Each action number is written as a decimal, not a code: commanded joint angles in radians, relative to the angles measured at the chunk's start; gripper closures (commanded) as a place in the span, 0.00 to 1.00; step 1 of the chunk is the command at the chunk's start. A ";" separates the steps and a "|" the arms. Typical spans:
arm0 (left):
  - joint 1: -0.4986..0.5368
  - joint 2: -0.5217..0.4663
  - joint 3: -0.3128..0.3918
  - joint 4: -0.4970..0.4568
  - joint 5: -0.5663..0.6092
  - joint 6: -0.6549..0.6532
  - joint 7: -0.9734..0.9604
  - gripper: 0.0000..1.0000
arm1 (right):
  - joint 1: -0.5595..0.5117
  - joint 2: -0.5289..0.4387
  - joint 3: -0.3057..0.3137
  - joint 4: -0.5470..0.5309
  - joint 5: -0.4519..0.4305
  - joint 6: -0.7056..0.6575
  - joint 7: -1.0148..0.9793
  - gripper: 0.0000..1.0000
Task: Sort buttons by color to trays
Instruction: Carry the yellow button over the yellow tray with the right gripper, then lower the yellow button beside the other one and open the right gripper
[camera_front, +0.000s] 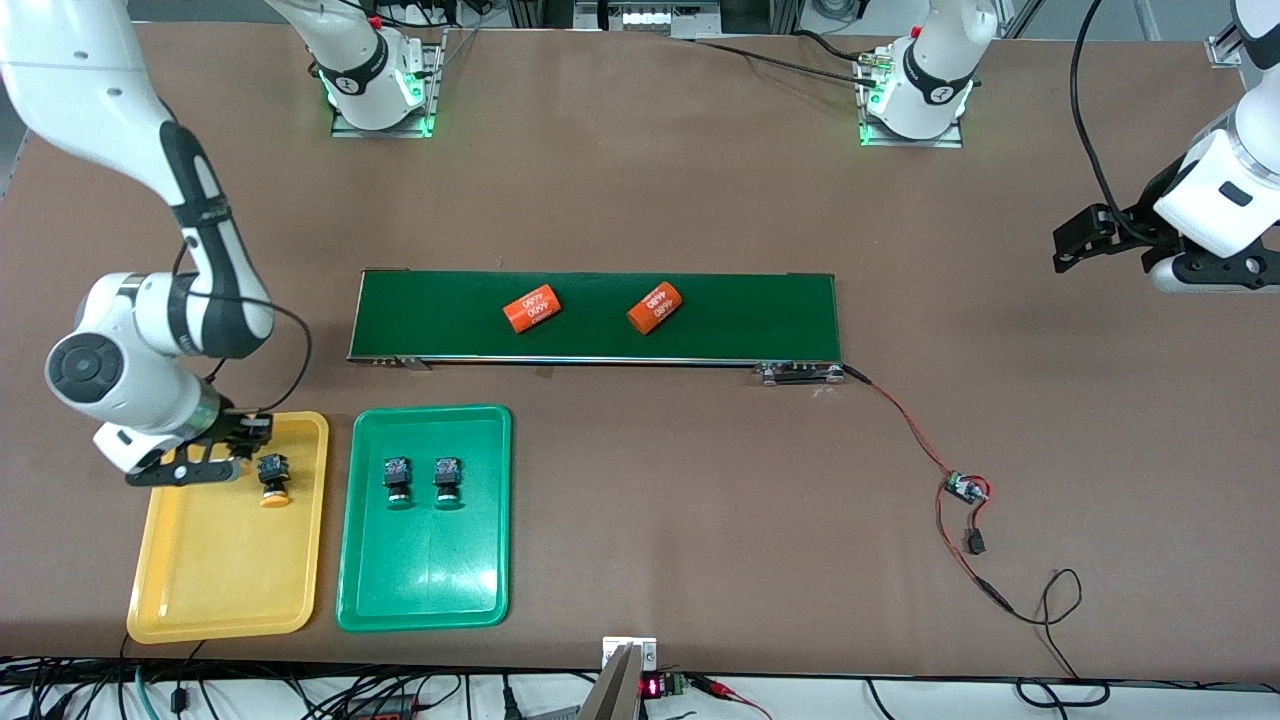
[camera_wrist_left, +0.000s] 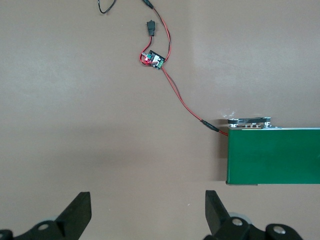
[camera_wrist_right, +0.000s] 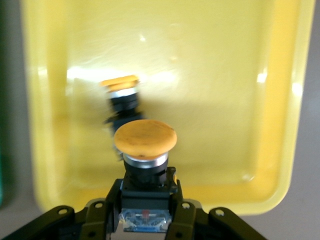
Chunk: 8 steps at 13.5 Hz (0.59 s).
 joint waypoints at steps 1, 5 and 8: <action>0.011 -0.017 -0.008 -0.005 -0.007 -0.014 0.005 0.00 | -0.034 0.085 0.016 0.127 -0.017 -0.005 -0.017 1.00; 0.011 -0.019 -0.008 -0.005 -0.007 -0.015 0.006 0.00 | -0.054 0.124 0.016 0.158 -0.017 -0.002 -0.048 1.00; 0.014 -0.019 -0.006 -0.007 -0.007 -0.015 0.015 0.00 | -0.078 0.160 0.017 0.177 -0.009 0.064 -0.077 0.97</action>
